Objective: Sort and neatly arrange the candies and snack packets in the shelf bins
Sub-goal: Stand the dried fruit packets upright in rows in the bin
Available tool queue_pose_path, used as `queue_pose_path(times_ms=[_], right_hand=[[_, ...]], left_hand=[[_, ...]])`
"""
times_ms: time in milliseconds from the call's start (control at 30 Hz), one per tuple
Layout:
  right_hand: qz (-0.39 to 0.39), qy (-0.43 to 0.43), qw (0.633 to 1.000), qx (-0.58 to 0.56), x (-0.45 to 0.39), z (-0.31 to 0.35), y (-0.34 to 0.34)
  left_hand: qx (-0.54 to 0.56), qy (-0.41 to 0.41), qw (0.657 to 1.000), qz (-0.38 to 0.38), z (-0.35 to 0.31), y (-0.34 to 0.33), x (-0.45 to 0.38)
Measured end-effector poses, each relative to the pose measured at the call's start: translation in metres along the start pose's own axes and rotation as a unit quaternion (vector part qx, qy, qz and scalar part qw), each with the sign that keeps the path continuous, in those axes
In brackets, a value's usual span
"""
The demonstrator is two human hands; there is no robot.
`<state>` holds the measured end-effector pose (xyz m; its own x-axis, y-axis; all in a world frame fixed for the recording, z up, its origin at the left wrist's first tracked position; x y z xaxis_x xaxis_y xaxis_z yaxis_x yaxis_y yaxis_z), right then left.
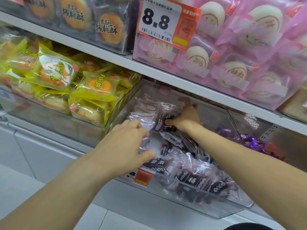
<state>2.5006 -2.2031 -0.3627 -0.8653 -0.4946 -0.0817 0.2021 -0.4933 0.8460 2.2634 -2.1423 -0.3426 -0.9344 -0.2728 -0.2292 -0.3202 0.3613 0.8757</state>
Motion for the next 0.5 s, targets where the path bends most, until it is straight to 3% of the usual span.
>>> queue_pose_path(times_ms=[167, 333, 500], right_hand=[[-0.071, 0.145, 0.974, 0.158, 0.014, 0.030, 0.021], [-0.083, 0.110, 0.964, 0.228, 0.012, 0.030, 0.036], [-0.052, 0.137, 0.943, 0.298, 0.014, 0.041, 0.026]], left_hand=[[0.004, 0.002, 1.000, -0.004, 0.001, -0.001, 0.000], [0.006, 0.001, 1.000, -0.006, 0.001, 0.000, -0.001], [0.001, 0.000, 1.000, -0.006, 0.001, 0.000, -0.001]])
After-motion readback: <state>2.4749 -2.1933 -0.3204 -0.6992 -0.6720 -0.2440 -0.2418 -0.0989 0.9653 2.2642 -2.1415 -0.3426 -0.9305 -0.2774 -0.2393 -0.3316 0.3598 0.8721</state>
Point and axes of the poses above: each hand's wrist, its own x-axis away from the middle knuckle, its own y-axis out of the back of the hand, z = x × y, the point moved 10 cm from there along -x, towards the middle knuckle, and after that the axes turned 6 degrees about x, right-handed, at the moved point
